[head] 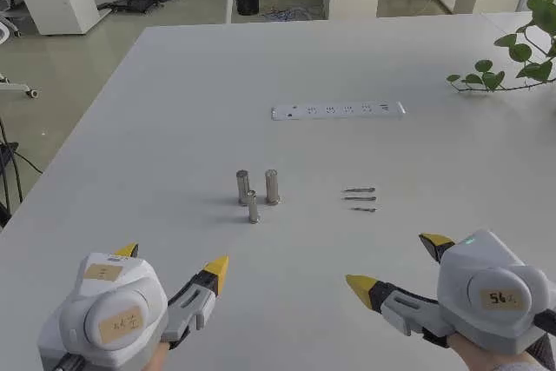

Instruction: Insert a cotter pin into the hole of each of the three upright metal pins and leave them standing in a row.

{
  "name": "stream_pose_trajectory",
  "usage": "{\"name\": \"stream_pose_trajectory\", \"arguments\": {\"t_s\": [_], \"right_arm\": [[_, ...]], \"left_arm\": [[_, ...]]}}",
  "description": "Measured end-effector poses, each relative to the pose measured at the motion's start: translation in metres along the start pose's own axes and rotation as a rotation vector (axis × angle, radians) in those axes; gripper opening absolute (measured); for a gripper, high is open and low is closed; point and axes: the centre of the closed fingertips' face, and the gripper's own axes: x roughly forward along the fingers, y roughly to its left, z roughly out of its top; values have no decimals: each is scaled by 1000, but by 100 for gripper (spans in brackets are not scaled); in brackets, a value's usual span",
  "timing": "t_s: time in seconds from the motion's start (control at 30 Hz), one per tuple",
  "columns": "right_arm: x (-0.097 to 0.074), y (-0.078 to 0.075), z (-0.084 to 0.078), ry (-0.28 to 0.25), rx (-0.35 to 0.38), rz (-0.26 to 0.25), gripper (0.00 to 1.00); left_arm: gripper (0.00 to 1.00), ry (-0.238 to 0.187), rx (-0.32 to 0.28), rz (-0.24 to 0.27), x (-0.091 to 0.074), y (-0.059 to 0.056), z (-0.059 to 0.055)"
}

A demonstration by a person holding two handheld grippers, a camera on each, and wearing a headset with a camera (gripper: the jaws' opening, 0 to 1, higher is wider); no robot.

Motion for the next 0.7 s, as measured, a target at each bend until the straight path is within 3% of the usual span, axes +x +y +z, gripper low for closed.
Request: {"name": "stream_pose_trajectory", "arguments": {"t_s": [0.7], "right_arm": [[0,-1,-2,10,20,-6,78]], "left_arm": [[68,11,5,4,0,1,-3]]}}
